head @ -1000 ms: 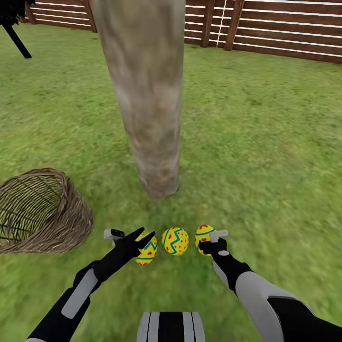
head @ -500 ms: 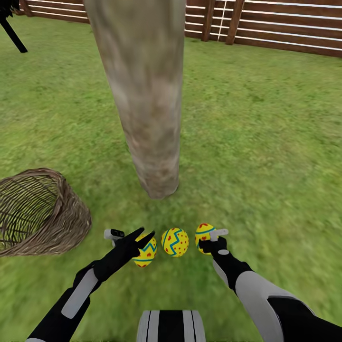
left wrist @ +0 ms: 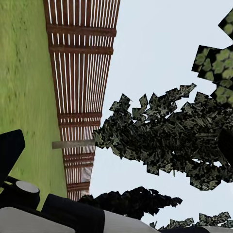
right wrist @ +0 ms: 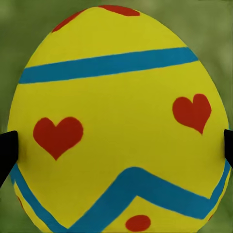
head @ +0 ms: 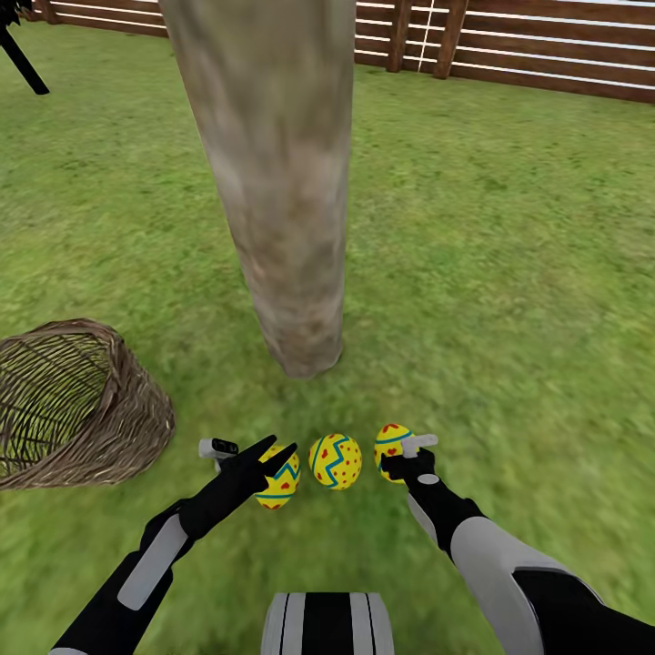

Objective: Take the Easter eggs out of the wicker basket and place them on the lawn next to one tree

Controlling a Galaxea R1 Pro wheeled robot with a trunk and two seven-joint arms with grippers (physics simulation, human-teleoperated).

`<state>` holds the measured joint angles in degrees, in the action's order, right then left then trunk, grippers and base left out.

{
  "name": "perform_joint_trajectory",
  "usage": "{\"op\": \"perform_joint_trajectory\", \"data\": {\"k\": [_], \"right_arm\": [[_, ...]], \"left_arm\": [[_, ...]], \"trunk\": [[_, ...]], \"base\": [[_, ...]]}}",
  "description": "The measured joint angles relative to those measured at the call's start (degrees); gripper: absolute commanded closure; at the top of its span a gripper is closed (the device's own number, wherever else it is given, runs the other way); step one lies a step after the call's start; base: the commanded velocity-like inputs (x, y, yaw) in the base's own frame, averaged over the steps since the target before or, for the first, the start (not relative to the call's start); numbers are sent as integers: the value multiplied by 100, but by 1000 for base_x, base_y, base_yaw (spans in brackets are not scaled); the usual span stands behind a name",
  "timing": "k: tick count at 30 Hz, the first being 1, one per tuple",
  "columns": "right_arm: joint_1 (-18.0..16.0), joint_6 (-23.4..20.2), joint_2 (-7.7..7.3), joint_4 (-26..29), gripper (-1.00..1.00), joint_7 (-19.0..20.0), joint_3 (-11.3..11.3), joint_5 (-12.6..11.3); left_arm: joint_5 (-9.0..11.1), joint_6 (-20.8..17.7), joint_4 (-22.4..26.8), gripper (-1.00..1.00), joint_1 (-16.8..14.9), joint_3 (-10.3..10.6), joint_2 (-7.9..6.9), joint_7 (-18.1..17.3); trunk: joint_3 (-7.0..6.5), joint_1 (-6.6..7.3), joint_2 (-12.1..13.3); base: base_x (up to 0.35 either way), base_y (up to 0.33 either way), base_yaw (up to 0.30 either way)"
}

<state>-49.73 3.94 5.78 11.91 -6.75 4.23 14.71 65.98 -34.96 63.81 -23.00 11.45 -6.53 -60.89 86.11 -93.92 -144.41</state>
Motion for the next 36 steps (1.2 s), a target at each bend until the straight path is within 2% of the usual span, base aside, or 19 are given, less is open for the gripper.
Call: {"op": "perform_joint_trajectory", "data": {"k": [9, 12, 14, 15, 32, 36], "right_arm": [[0, -5, 0, 2, -100, 2, 0, 0], [-1, -2, -2, -150, -100, -8, 10, 14], [2, -1, -3, -199, -100, 10, 37, -25], [2, -1, -2, -199, -100, 11, 36, -25], [2, 7, -2, -199, -100, 44, 39, -25], [2, 9, -8, -199, -100, 47, 39, -25]], "left_arm": [[-1, 0, 0, -100, 0, 0, 0, 3], [-5, -1, 5, -100, 1, 39, 3, 4], [-11, 0, 9, -100, 1, 238, 0, 4], [-9, 0, 10, -100, 1, 254, 0, 4], [-10, -1, 10, -100, 1, 283, 8, 7], [-2, -11, 42, -100, 1, 298, 8, 339]], "trunk": [[0, 0, 0], [-66, 8, 4], [-110, 11, 7], [-132, 14, 9], [-509, 58, 31], [-597, 68, 37]], "base": [[0, 0, 0], [0, 0, 0], [0, 0, 0], [0, 0, 0], [0, 0, 0], [0, 0, 0]]}}
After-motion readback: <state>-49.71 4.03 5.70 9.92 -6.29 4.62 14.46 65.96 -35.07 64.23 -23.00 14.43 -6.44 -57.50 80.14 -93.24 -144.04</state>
